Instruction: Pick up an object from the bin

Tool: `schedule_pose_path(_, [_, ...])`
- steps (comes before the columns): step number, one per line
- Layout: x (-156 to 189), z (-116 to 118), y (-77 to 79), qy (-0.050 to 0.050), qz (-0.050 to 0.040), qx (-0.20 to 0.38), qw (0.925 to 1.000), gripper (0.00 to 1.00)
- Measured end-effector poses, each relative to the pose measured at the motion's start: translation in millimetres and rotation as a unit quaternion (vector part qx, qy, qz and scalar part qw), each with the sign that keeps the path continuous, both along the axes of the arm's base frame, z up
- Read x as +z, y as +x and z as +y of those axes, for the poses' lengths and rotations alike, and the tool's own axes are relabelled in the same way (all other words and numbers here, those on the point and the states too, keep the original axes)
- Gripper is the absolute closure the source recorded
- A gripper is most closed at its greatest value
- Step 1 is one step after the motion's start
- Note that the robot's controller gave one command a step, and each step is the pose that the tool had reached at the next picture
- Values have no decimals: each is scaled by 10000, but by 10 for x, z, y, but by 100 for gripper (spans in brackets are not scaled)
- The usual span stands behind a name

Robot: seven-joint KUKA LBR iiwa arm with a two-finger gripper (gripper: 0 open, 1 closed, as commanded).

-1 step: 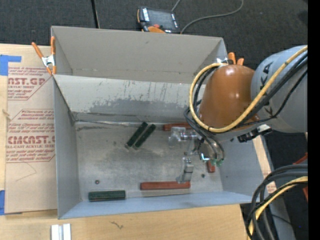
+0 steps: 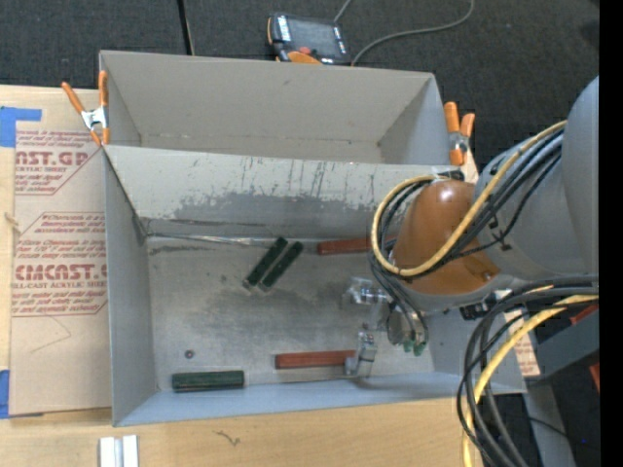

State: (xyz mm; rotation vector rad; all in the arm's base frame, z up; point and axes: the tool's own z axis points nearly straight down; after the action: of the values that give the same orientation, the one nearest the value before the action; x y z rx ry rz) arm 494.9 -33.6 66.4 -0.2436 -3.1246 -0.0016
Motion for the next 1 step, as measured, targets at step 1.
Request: schedule_pose_path(1, [34, 857, -160, 7, -36, -396, 9992, 0])
